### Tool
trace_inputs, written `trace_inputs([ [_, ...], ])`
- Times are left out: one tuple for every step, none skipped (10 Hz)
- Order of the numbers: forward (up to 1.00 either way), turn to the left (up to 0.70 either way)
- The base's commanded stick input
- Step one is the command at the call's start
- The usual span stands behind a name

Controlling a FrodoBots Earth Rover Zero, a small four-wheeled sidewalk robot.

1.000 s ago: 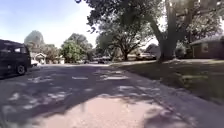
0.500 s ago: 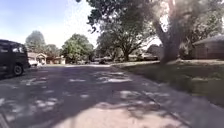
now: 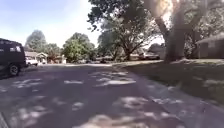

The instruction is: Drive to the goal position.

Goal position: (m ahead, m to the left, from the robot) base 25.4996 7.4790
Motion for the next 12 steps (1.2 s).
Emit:
trace_inputs([
  [0.69, 0.03],
  [0.69, 0.03],
  [0.69, 0.03],
  [0.69, 0.03],
  [0.69, 0.03],
  [0.69, 0.03],
  [0.69, 0.03],
  [0.69, 0.03],
  [0.69, 0.06],
  [0.69, 0.30],
  [0.69, 0.06],
  [0.69, 0.03],
])
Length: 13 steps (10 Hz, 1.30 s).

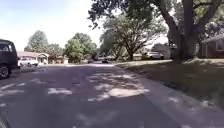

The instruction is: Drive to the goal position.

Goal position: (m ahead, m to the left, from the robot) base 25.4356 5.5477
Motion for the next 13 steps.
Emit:
trace_inputs([
  [0.69, 0.03],
  [0.69, 0.03],
  [0.69, 0.03],
  [0.69, 0.03],
  [0.69, 0.03],
  [0.69, 0.03],
  [0.69, 0.03],
  [0.69, 0.03],
  [0.69, 0.03],
  [0.69, 0.03],
  [0.69, 0.03],
  [0.69, 0.03],
  [0.69, 0.03],
])
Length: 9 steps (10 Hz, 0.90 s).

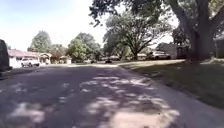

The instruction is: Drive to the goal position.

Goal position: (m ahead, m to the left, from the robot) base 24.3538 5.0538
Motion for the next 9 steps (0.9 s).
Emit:
trace_inputs([
  [0.69, 0.03],
  [0.69, 0.03],
  [0.69, 0.03],
  [0.69, 0.03],
  [0.69, 0.03],
  [0.69, 0.03],
  [0.69, 0.03],
  [0.69, 0.03],
  [0.69, 0.03],
])
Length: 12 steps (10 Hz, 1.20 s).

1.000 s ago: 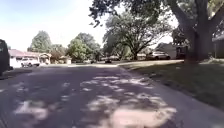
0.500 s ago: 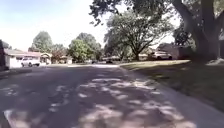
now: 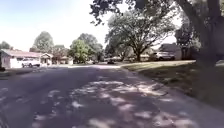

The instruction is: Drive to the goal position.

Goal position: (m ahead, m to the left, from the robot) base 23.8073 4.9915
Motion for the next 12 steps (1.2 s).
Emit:
trace_inputs([
  [0.69, 0.03],
  [0.69, -0.12],
  [0.69, -0.34],
  [0.69, -0.05],
  [0.69, 0.03],
  [0.69, 0.03],
  [0.69, 0.03],
  [0.69, 0.03],
  [0.69, 0.03],
  [0.69, 0.03],
  [0.69, 0.03],
  [0.69, 0.03],
])
